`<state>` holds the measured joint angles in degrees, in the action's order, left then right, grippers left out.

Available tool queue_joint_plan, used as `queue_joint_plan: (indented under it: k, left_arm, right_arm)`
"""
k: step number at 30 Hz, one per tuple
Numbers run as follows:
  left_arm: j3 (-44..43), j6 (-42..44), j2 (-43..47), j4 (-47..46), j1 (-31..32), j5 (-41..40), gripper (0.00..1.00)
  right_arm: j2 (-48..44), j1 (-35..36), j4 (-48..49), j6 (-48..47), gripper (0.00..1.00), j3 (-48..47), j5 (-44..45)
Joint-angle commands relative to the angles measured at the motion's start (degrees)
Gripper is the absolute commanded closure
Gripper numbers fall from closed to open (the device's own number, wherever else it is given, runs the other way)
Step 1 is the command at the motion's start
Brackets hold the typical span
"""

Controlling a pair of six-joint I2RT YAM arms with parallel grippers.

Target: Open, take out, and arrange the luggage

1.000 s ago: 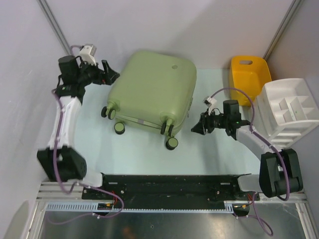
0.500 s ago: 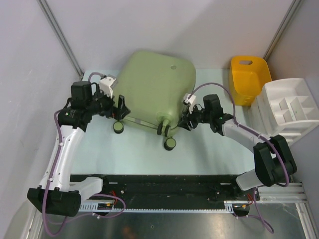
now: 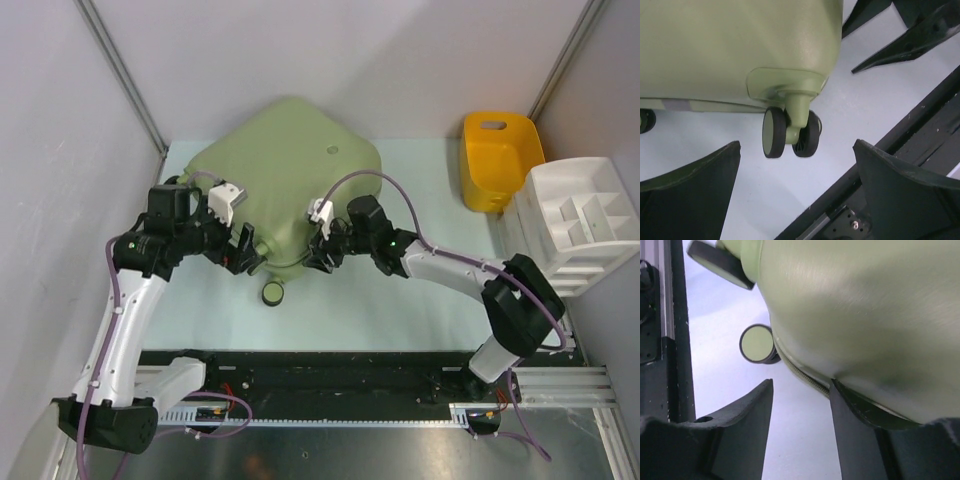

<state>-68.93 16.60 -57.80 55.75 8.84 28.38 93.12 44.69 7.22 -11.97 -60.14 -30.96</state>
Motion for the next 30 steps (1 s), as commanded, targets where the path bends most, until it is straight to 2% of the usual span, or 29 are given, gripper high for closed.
queue_joint_plan:
  k: [1,3,6,7,8,11,14,16,22,25,30]
  left_arm:
    - [-0.5,7.2,1.2,3.1,0.3,-0.6,0.0]
    - [-0.7,7.0,1.3,3.1,0.3,-1.2,0.0]
    - [-1.5,5.8,1.0,3.0,0.2,-1.8,0.0]
    - [-1.9,5.5,0.8,3.1,0.3,-1.8,0.0]
    - [-2.8,5.2,1.0,3.0,0.3,-1.8,0.0]
    - [-3.5,3.3,1.7,2.0,0.2,-2.2,0.0]
    - [-3.0,1.2,2.9,0.2,0.1,-3.8,0.0]
    - [-3.1,-0.9,3.7,-1.1,0.2,-4.6,0.0]
    - [-4.6,-9.6,4.4,-4.8,0.1,-12.6,0.0]
    - [-4.4,-12.7,5.4,-6.4,0.1,-12.3,0.0]
    - [-4.9,-17.7,4.6,-6.3,0.0,-11.1,0.0]
  right_arm:
    - [-8.7,-0.7,-4.3,-1.4,0.43,-3.7,2.4]
    - [-11.2,-0.9,-13.5,-1.9,0.32,-3.7,6.5]
    - [-13.6,-2.3,-21.1,0.1,0.25,-3.1,10.8]
    - [-13.8,-4.8,-21.0,3.6,0.24,-2.4,11.2]
    - [-14.5,-6.8,-20.0,5.4,0.18,-0.9,11.4]
    - [-15.3,-15.5,-16.0,10.3,0.05,2.0,4.7]
    - [-15.4,-20.5,-13.2,7.9,0.06,4.5,1.3]
    - [-16.3,-19.8,-12.3,6.6,0.09,4.5,6.4]
    - [-21.0,-13.6,-13.6,-1.8,0.02,5.0,20.8]
    - [-21.8,-11.0,-14.6,-2.0,0.02,6.4,24.5]
    - [-21.3,-1.8,-8.0,-0.8,0.0,12.1,36.2]
